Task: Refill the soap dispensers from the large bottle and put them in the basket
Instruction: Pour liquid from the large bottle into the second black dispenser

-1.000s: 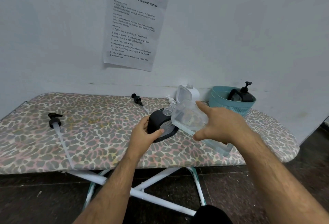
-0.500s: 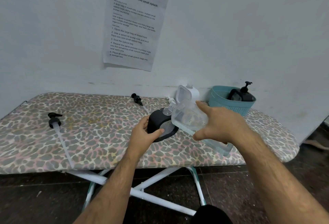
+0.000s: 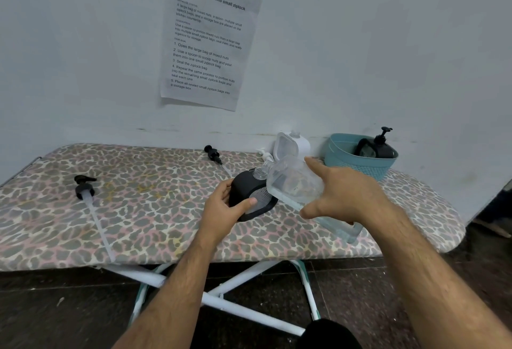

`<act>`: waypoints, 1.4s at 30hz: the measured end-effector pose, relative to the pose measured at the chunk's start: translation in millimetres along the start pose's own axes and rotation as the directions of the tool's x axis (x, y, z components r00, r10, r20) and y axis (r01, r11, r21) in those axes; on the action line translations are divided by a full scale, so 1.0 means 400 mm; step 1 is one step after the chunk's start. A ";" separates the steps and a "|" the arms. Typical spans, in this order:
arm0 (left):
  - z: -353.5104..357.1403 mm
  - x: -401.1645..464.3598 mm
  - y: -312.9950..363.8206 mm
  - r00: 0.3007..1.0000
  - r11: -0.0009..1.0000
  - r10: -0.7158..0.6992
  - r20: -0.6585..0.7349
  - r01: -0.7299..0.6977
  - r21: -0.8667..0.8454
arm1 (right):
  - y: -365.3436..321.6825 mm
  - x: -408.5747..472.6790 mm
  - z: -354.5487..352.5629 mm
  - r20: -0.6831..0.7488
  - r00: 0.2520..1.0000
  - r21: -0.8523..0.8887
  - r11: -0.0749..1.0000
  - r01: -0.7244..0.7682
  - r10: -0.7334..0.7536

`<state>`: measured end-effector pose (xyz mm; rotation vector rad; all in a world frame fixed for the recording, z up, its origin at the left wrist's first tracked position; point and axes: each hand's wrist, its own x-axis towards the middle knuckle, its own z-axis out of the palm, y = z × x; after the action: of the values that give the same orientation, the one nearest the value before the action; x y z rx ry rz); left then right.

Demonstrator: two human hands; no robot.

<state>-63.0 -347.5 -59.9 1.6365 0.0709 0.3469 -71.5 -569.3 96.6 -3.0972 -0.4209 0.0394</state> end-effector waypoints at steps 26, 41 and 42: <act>-0.007 0.002 -0.001 1.000 1.000 -0.018 -0.025 0.018 -0.015 | -0.004 -0.002 -0.006 0.016 1.000 -0.011 1.000 0.001 -0.001; -0.009 0.007 -0.010 0.999 1.000 -0.022 -0.032 0.022 0.004 | -0.006 -0.005 -0.010 0.011 1.000 -0.030 1.000 0.009 -0.008; -0.009 0.007 -0.011 0.999 1.000 -0.021 -0.031 0.021 0.003 | -0.006 -0.006 -0.010 0.013 1.000 -0.026 1.000 0.008 -0.008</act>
<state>-60.5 -342.8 -63.5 1.6331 0.1122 0.3568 -74.3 -567.6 100.6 -3.1227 -0.4374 0.0546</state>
